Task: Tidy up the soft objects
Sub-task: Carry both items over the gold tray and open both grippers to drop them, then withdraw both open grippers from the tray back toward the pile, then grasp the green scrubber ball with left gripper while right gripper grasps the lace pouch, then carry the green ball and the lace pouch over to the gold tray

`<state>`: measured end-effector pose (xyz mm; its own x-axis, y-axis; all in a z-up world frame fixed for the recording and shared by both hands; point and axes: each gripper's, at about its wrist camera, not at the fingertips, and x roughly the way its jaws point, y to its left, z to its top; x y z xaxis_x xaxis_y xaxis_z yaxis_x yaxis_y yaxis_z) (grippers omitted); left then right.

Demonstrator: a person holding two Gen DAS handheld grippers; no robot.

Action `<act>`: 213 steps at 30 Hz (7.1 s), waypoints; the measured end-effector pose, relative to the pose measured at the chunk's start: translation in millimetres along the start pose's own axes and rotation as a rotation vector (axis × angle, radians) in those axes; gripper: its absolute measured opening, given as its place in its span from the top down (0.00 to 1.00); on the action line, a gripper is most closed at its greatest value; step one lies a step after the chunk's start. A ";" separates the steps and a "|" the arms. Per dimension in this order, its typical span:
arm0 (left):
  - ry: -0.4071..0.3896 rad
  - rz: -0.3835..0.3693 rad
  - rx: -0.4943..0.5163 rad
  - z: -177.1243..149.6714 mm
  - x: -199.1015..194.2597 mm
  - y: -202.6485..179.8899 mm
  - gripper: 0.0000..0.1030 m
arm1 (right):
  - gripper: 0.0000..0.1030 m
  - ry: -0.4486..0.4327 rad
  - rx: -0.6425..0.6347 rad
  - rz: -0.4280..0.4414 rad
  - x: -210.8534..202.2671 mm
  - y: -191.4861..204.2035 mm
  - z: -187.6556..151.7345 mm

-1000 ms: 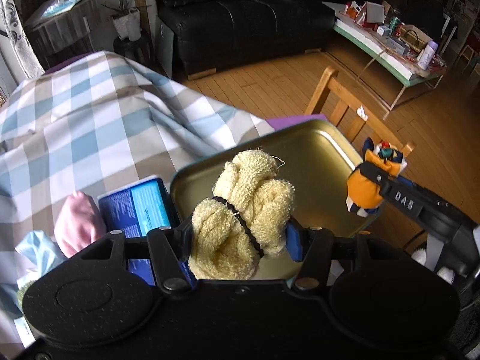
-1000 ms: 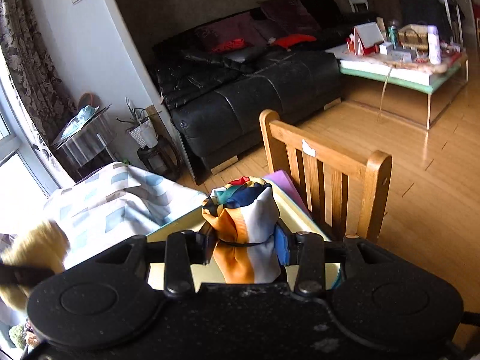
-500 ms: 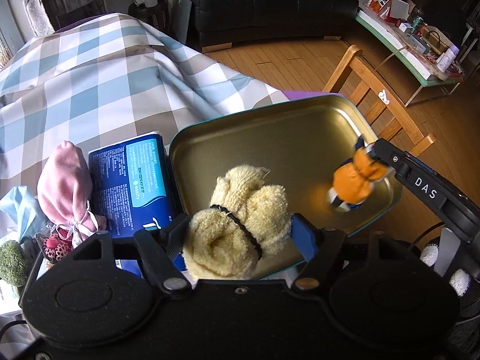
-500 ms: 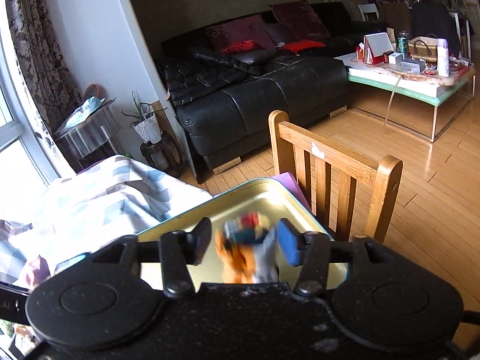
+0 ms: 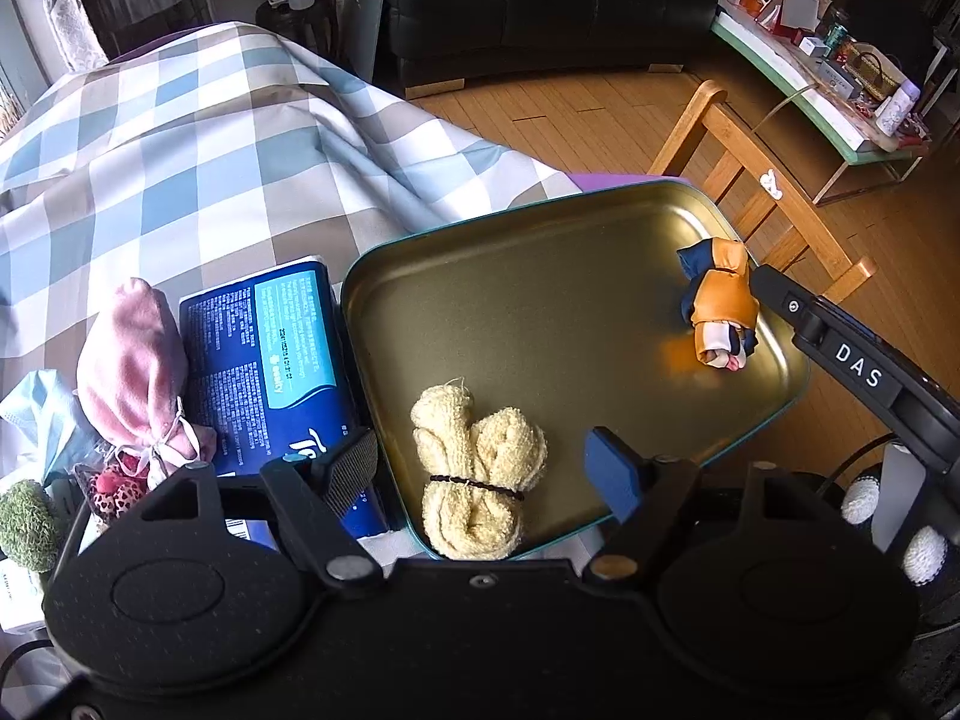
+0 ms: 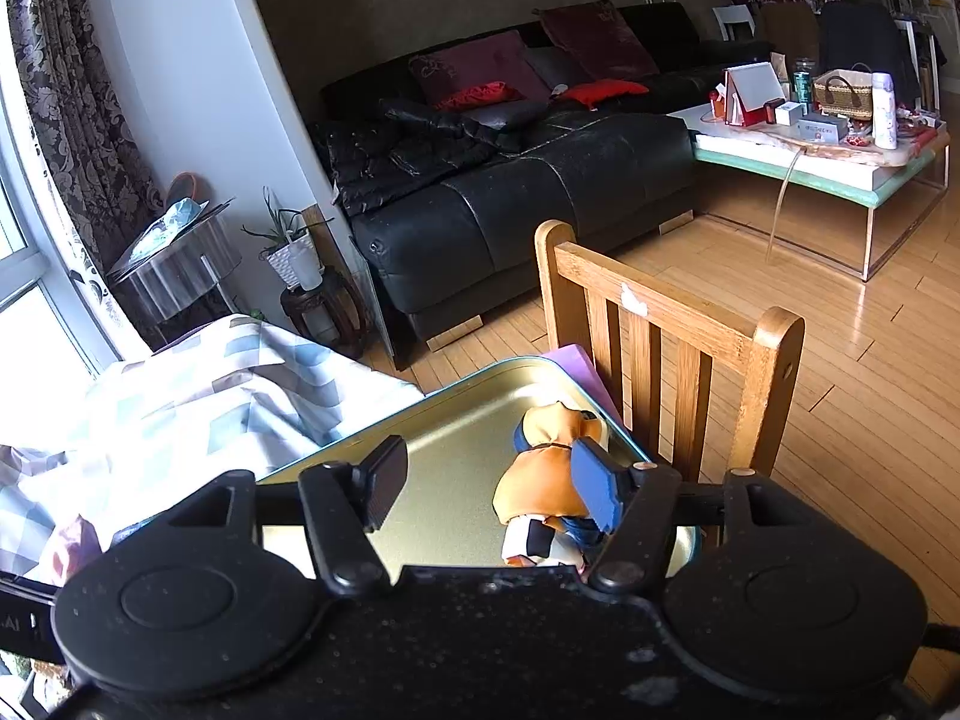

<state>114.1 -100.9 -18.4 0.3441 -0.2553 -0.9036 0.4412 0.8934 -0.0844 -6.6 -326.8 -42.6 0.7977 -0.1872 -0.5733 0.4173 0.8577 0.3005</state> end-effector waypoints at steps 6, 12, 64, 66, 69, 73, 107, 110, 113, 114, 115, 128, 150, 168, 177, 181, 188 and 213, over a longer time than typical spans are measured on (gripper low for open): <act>0.001 0.002 0.007 -0.5 -0.4 -1.8 0.30 | 0.41 0.000 -0.012 -0.005 2.2 1.5 -0.4; -0.002 -0.001 0.005 -0.5 -2.7 0.4 0.30 | 0.41 0.006 -0.018 -0.012 3.9 2.3 -0.4; -0.215 0.406 -0.435 -98.5 -75.3 220.8 0.19 | 0.05 0.076 -0.396 -0.121 -4.3 96.6 -5.1; -0.212 0.412 -0.459 -105.8 -75.1 228.0 0.19 | 0.05 0.120 -0.383 -0.053 -3.6 110.6 -9.6; -0.202 0.424 -0.486 -116.1 -74.6 237.1 0.19 | 0.05 0.175 -0.406 0.056 -4.2 140.3 -21.7; -0.190 0.436 -0.499 -126.4 -72.2 244.8 0.19 | 0.05 0.198 -0.472 0.229 -15.3 187.9 -41.5; -0.196 0.398 -0.520 -143.9 -74.2 266.3 0.19 | 0.76 0.257 -0.843 0.493 -6.7 309.9 -129.0; -0.202 0.392 -0.510 -140.5 -74.0 264.2 0.19 | 0.77 0.258 -0.784 0.541 -17.0 305.7 -118.0; -0.195 0.375 -0.506 -133.3 -69.6 263.3 0.19 | 0.77 0.266 -0.750 0.577 -27.1 301.2 -111.3; -0.192 0.371 -0.503 -130.6 -67.6 262.6 0.19 | 0.77 0.268 -0.741 0.589 -30.2 299.5 -109.8; -0.188 0.368 -0.497 -127.3 -65.2 261.4 0.19 | 0.77 0.270 -0.736 0.603 -34.5 297.4 -108.6; -0.134 0.341 -0.436 -86.9 -25.5 244.8 0.18 | 0.76 0.307 -0.719 0.639 -58.7 266.4 -110.5; -0.177 0.376 -0.466 -80.8 -70.9 233.4 0.46 | 0.78 0.310 -0.584 0.721 -94.4 230.6 -88.4; -0.239 0.308 -0.242 -30.0 -117.2 161.2 0.45 | 0.84 0.407 -0.488 0.604 -80.9 175.9 -58.9; -0.214 0.292 -0.279 -45.4 -105.4 166.6 0.45 | 0.29 0.629 -0.707 0.443 -55.9 185.4 -121.3; -0.217 0.299 -0.267 -54.1 -98.4 166.0 0.45 | 0.26 0.714 -0.792 0.359 -44.4 189.6 -143.0; -0.216 0.294 -0.238 -64.2 -88.2 165.3 0.45 | 0.19 0.824 -0.800 0.298 -26.2 192.0 -160.9; -0.199 0.292 -0.130 -32.0 -114.7 141.1 0.45 | 0.49 0.402 -0.353 0.416 -51.4 133.3 -27.1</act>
<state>110.3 66.3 59.8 0.5995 -0.0382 -0.7994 0.1965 0.9753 0.1008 -3.8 -189.8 6.3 0.6084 0.3262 -0.7235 -0.1106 0.9376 0.3298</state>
